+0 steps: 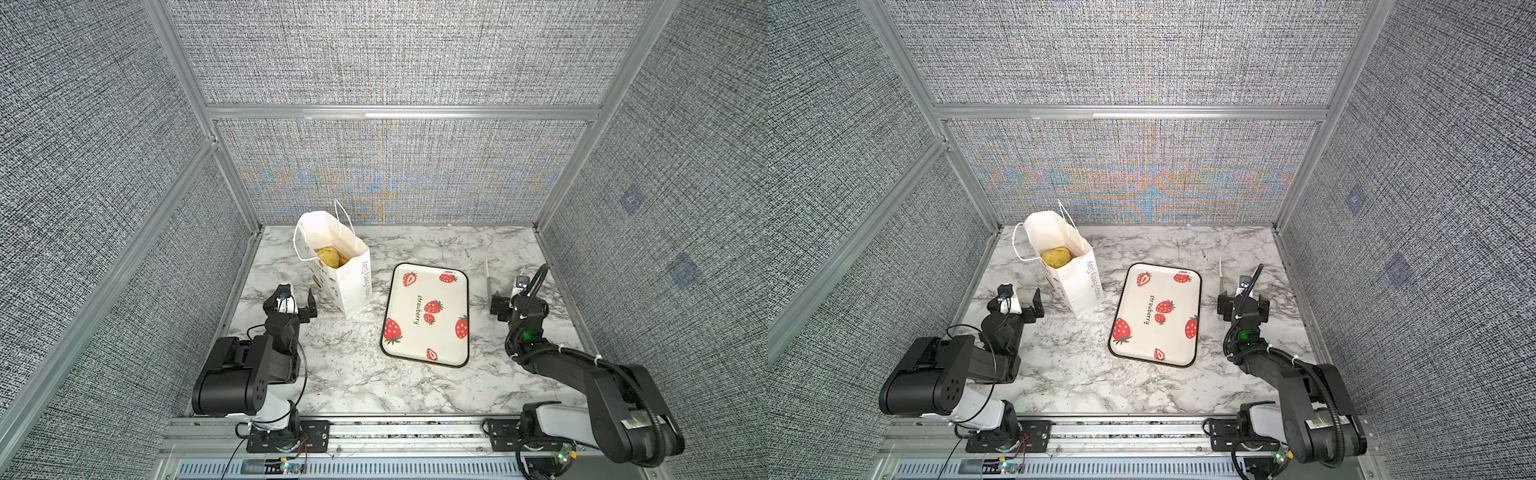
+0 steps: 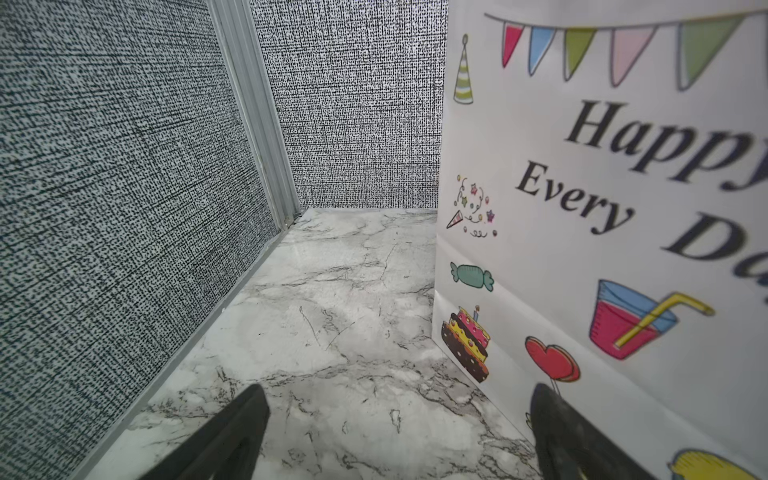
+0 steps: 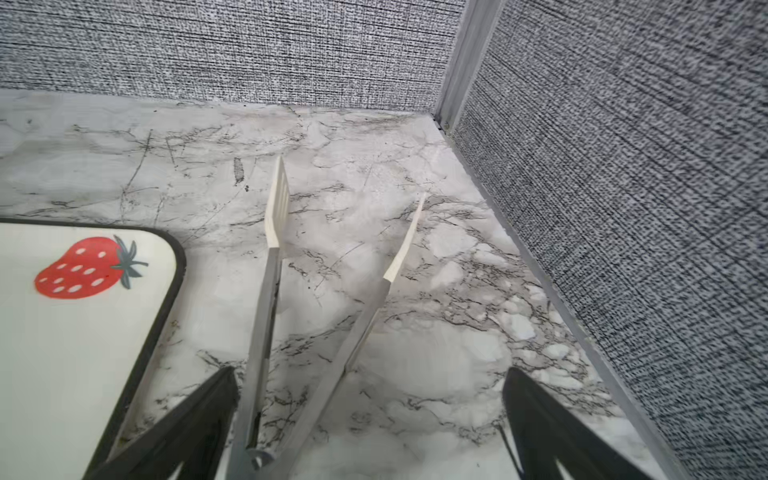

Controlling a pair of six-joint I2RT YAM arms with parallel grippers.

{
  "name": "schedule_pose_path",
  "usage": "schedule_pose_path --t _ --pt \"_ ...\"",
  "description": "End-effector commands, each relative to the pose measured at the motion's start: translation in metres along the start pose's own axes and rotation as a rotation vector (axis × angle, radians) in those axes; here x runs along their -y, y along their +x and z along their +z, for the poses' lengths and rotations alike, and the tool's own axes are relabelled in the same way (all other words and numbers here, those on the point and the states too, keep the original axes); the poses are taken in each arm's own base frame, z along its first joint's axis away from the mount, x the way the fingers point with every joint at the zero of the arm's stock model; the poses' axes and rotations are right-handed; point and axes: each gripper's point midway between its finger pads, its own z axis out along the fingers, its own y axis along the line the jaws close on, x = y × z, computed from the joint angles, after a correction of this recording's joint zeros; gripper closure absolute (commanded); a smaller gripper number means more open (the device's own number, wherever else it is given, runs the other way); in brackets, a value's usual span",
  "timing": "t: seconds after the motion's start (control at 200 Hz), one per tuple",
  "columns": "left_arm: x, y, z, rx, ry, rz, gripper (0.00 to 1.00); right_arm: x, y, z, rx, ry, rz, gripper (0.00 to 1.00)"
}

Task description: Place the fake bread into the paper bag

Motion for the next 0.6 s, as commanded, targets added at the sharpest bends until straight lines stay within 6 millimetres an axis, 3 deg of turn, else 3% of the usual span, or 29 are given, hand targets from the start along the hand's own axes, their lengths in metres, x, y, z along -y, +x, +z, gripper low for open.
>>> schedule_pose_path --t 0.0,0.265,0.595 --pt "0.001 -0.007 0.000 0.029 0.009 -0.004 0.01 -0.005 -0.015 0.003 0.075 -0.035 0.023 0.01" --pt "0.001 -0.007 0.001 0.028 0.008 -0.003 0.01 0.006 -0.017 0.008 0.133 -0.071 0.103 0.01" --pt "0.001 -0.007 0.001 0.027 0.009 -0.003 0.01 -0.016 0.000 0.030 0.078 -0.179 0.080 0.02"
